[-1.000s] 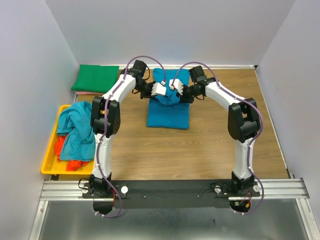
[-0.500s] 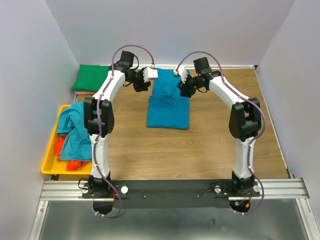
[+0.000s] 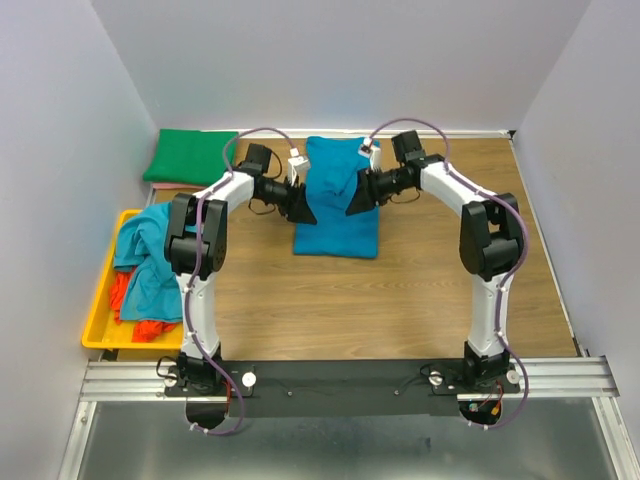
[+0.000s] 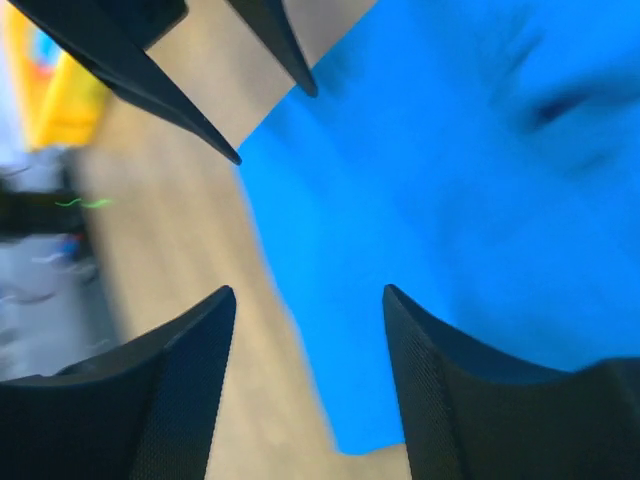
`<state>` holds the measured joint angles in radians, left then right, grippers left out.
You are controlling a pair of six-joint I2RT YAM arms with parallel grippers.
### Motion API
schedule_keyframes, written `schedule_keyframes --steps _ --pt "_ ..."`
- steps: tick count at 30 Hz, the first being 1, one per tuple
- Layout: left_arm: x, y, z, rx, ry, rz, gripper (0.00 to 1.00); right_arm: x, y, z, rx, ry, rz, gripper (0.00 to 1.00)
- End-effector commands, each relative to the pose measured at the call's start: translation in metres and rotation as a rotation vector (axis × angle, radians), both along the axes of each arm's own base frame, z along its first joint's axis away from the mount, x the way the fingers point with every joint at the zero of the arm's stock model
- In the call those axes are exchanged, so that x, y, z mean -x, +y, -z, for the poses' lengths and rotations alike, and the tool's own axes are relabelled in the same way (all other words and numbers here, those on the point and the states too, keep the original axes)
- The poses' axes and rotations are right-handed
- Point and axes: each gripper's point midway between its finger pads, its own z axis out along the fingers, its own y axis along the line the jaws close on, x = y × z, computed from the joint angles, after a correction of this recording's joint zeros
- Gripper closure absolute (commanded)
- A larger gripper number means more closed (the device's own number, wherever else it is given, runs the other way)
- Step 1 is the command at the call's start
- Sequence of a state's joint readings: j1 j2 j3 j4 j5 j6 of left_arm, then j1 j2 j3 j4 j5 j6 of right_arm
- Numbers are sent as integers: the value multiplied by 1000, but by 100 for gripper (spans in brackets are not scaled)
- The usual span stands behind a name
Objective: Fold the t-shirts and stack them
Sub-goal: Fold the tshirt
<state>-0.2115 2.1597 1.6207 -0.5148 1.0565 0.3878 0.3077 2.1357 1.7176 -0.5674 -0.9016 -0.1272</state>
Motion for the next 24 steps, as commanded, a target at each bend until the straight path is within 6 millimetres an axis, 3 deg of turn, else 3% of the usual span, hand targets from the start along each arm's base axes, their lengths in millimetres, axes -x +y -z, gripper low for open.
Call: schedule_keyframes --steps 1,3,6,10,14,19,21,24 --pt "58 -19 -38 183 163 79 35 55 16 -13 -181 337 -34 27" --pt "86 -28 -32 176 196 110 34 79 21 4 -179 429 -34 24" --pt "98 -33 -28 172 225 109 34 84 25 12 -167 456 -35 22" --pt "91 -37 -15 168 247 63 31 82 24 32 -137 464 -17 21" --pt "89 -31 20 119 340 10 30 94 16 63 -104 538 -1 23" --pt "108 -11 67 46 446 -47 30 113 -8 109 -2 607 66 24" --pt "111 -3 76 33 477 -73 30 113 -24 127 39 618 112 25" --pt "110 7 79 40 499 -98 30 108 -38 133 62 610 151 25"
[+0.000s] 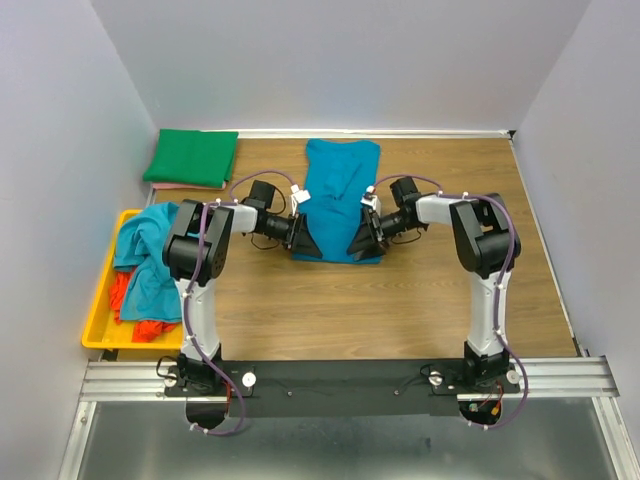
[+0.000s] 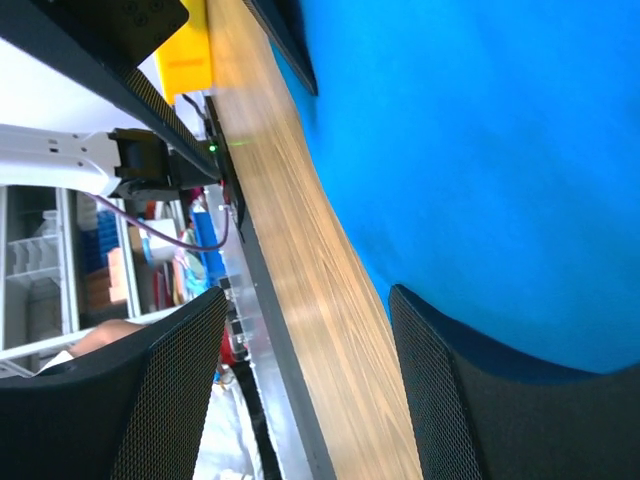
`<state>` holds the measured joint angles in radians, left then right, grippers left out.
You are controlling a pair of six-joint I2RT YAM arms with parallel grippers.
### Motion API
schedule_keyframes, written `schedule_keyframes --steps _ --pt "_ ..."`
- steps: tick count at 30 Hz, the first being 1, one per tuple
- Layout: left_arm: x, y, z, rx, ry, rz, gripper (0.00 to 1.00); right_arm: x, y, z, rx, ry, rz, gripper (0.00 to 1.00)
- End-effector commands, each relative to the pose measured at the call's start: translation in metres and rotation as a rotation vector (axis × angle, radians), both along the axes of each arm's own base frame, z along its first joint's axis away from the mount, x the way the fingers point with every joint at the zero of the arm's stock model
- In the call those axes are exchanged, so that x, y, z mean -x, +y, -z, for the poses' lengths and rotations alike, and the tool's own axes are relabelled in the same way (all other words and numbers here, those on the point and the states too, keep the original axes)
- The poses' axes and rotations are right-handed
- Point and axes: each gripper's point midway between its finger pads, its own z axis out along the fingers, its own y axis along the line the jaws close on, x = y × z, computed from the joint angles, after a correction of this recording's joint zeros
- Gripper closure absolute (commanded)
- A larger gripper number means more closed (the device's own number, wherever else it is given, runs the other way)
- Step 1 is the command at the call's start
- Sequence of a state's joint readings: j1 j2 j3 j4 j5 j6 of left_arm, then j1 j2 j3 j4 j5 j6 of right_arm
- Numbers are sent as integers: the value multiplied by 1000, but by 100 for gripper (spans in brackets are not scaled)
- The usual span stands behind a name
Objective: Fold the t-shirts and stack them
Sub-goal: Fold the tshirt
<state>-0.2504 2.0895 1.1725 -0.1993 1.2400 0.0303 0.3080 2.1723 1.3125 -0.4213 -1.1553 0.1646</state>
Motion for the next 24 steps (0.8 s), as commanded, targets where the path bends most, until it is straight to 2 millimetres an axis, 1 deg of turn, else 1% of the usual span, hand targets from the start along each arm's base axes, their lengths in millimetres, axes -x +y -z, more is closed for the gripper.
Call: schedule_keyframes --steps 1,5,6,7,9,10,12,13,15,16,18,20,24 --pt "6 21 37 -108 67 -63 30 0 -35 59 204 10 65 26" --pt "8 21 25 -82 33 -38 30 1 -34 43 173 -7 61 26" --pt "9 22 24 -86 13 -30 30 -1 -34 33 163 -48 55 26" --pt "11 23 20 -93 5 -23 30 -2 -35 29 171 -76 49 27" --pt "13 23 10 -82 -21 -7 30 -8 -38 14 177 -166 32 27" --pt "11 21 -4 -73 -60 -2 30 -14 -36 -4 167 -219 37 26" --pt "13 17 -19 -56 -84 6 30 -17 -34 -21 142 -245 35 27" --pt "15 12 -32 -43 -101 18 30 -18 -29 -36 108 -268 28 27" --pt "17 6 -41 -29 -108 35 30 -13 -21 -45 86 -261 10 27" --pt "20 2 -44 -21 -107 47 31 -6 -14 -48 68 -249 -9 27" --pt "22 1 -39 -27 -93 51 31 2 -10 -43 64 -199 -15 27" --pt "22 3 -27 -44 -70 48 33 11 -10 -27 70 -138 -23 29" --pt "20 8 -6 -73 -41 35 34 12 -20 6 141 -130 -30 32"
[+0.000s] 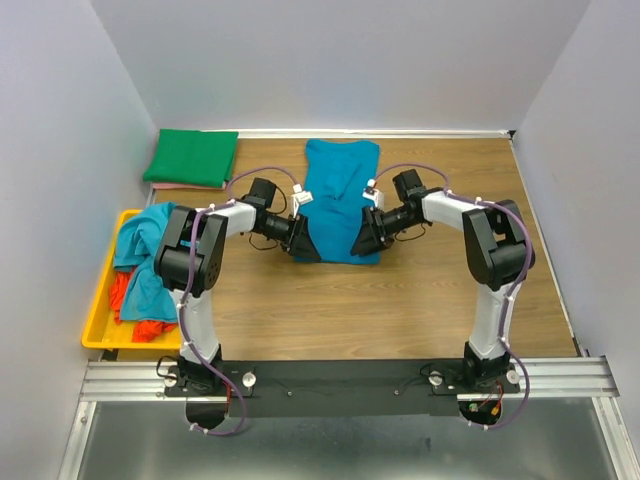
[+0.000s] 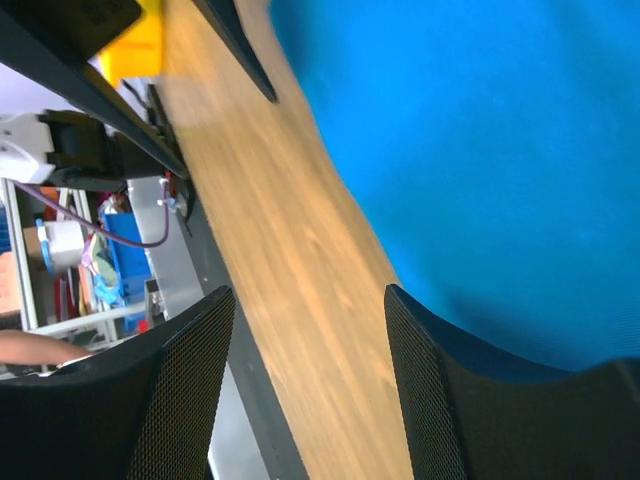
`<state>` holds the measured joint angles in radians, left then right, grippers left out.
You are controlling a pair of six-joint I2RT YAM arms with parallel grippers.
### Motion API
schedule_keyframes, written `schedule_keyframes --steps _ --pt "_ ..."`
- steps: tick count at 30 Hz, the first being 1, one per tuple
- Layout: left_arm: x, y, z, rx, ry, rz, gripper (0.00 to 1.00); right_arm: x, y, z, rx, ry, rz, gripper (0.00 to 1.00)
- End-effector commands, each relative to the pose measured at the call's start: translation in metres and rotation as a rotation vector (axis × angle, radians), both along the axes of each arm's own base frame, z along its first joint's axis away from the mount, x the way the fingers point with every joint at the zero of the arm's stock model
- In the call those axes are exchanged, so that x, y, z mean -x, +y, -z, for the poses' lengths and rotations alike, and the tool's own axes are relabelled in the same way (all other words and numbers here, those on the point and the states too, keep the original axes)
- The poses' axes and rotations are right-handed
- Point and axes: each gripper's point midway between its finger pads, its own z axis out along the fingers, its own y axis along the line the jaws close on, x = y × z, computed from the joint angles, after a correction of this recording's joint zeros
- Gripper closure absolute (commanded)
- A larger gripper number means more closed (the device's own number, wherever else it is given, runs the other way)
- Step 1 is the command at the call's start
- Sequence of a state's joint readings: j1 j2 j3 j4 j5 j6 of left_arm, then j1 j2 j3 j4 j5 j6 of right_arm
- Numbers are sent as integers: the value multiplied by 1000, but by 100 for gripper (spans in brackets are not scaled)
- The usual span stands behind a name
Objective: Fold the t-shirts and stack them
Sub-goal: Fold the tshirt
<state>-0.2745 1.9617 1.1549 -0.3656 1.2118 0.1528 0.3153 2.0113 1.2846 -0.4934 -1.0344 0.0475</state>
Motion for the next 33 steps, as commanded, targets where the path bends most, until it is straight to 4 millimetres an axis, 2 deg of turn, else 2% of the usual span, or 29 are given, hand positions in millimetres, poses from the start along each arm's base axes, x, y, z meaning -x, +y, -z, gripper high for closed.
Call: schedule_keyframes --steps 1,6,9,12,13,15,16,17,18,20,22,23,25,26,27,28,29,33 --pt "-2 10 29 -57 41 -22 34 9 -14 39 82 71 8 32" --pt "-6 24 53 -111 90 -71 36 8 -35 67 145 54 12 36" --pt "-1 32 55 -129 99 -70 37 11 -41 64 161 21 -10 39" --pt "2 35 35 -122 -2 -12 40 6 -41 32 141 -70 -48 40" --pt "-1 36 18 -111 -68 1 40 4 -41 22 135 -98 -59 41" --pt "-6 38 -3 -112 -205 50 40 -4 -41 -7 128 -214 -81 43" --pt "-7 41 -17 -122 -265 62 41 -8 -45 -12 150 -259 -86 44" --pt "-17 45 -22 -159 -364 79 41 -11 -45 -28 156 -336 -94 44" --pt "-23 49 -33 -180 -447 87 41 -15 -48 -32 174 -404 -117 46" --pt "-37 59 -33 -262 -593 108 42 -22 -55 -38 254 -523 -143 50" --pt "-43 61 -38 -309 -701 126 44 -21 -63 -32 313 -639 -223 51" --pt "-45 62 -35 -328 -755 138 44 -28 -69 -28 376 -700 -236 52" --pt "-53 60 -37 -372 -894 171 48 -22 -70 -21 411 -787 -304 56" --pt "-48 63 -31 -396 -948 212 49 -28 -66 -23 436 -876 -333 57" --pt "-45 60 -24 -404 -950 225 50 -26 -64 -18 449 -886 -342 57" --pt "-44 53 -28 -398 -1041 270 50 -23 -65 -12 473 -919 -376 57" --pt "-35 53 -15 -410 -1046 303 50 -23 -56 -13 464 -960 -396 58" --pt "-22 46 2 -412 -1119 378 51 -18 -48 2 477 -1014 -458 58"
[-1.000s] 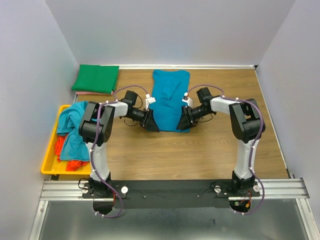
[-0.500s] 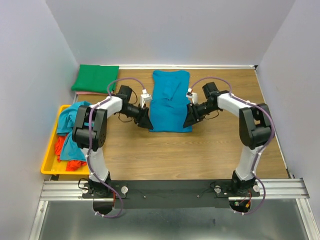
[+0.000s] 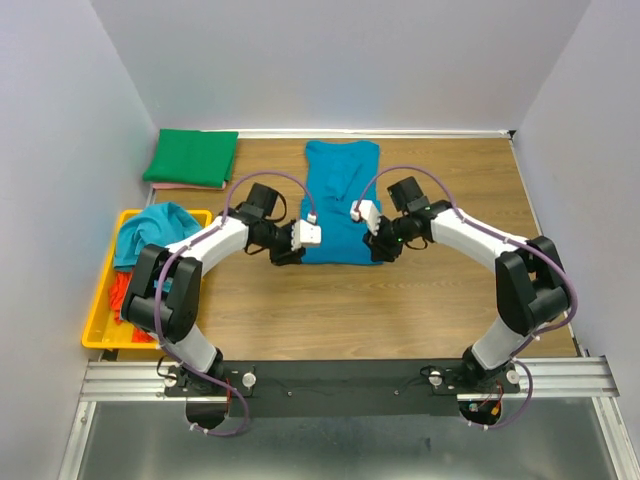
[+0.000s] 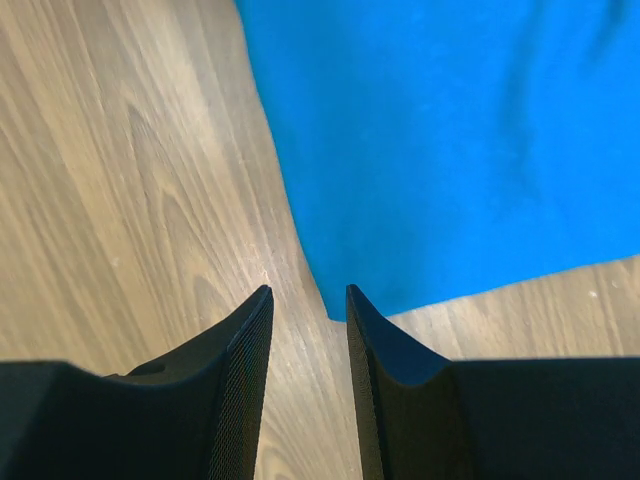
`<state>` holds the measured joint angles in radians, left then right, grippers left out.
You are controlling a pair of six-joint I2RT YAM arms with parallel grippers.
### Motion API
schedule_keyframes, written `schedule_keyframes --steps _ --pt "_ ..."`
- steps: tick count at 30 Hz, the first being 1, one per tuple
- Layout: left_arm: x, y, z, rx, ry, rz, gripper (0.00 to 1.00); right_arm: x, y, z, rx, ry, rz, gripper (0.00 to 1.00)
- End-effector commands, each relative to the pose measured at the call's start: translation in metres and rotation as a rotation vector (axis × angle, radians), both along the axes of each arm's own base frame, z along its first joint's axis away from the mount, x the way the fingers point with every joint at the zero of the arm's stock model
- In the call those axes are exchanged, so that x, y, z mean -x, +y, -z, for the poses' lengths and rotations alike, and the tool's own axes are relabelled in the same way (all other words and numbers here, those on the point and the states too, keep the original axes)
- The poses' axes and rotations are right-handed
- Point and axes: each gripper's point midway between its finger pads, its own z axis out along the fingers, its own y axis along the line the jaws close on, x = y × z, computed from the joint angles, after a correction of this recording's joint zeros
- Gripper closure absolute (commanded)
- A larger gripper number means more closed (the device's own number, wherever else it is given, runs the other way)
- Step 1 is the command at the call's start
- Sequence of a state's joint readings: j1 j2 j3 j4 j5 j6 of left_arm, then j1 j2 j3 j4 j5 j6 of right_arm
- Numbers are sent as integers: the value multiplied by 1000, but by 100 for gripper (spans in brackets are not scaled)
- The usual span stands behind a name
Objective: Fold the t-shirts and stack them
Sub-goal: Fold the tshirt
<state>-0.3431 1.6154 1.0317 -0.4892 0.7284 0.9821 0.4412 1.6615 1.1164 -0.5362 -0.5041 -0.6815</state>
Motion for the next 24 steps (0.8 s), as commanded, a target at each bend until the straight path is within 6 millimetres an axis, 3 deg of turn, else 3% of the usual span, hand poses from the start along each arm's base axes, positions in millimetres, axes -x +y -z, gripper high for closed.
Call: schedule_keyframes --steps 1,18,24 --pt "-5 0 12 -79 -176 94 51 -17 -1 10 76 -167 -68 58" --pt "-1 -16 42 -129 -161 166 52 9 -16 68 183 -138 -175 57" --pt "10 -12 68 -189 -100 199 60 14 -24 83 218 -116 -180 61"
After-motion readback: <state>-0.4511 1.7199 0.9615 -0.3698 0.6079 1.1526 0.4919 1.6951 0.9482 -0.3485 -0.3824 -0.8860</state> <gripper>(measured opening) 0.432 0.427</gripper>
